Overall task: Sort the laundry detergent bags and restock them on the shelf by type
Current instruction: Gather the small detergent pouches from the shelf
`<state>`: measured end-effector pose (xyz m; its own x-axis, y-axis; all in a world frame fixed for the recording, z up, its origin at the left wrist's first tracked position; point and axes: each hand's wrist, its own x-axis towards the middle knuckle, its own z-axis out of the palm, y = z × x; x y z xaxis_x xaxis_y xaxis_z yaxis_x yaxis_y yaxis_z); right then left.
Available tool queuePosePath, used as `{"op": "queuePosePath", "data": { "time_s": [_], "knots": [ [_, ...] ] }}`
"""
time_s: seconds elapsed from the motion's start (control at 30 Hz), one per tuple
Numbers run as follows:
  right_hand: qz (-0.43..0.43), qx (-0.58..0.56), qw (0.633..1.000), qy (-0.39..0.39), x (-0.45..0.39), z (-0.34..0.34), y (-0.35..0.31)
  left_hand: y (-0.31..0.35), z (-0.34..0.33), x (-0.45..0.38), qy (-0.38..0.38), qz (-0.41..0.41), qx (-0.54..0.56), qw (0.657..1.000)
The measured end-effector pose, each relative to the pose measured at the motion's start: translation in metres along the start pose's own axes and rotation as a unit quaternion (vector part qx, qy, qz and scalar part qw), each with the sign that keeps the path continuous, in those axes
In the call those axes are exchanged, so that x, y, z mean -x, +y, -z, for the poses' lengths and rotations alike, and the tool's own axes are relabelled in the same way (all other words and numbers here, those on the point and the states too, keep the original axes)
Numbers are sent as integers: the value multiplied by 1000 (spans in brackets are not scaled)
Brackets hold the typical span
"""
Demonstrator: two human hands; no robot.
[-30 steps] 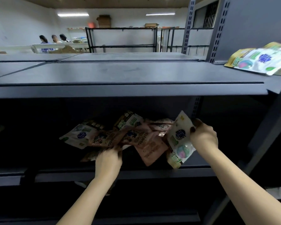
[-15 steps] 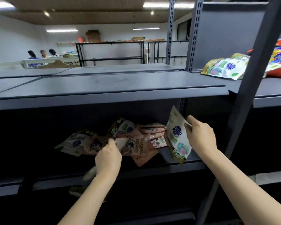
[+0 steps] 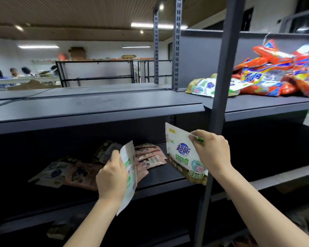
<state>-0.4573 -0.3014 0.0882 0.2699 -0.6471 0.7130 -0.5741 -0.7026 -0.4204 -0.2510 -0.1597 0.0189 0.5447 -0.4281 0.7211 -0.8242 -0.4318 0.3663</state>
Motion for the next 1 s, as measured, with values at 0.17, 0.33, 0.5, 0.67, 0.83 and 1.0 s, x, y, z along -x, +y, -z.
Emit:
{"op": "queuePosePath", "data": {
  "time_s": [0.17,0.33,0.5,0.67,0.83,1.0],
  "knots": [
    [-26,-23,999,-10,3,25,24,21,-9,15,-30,1,16,999],
    [-54,-62,997,7,-12,51,57,71,2,9,20,-53,30,998],
    [-49,-130,990,17,-50,88,90,156,19,-12,33,-81,47,995],
    [-22,-222,974,-45,-103,133,142,236,22,-38,-17,-83,55,995],
    [-10,-271,957,-107,-163,166,194,325,18,-66,35,-86,122,988],
    [-60,-353,928,-102,-228,173,240,395,3,-90,142,-56,128,980]
  ]
}}
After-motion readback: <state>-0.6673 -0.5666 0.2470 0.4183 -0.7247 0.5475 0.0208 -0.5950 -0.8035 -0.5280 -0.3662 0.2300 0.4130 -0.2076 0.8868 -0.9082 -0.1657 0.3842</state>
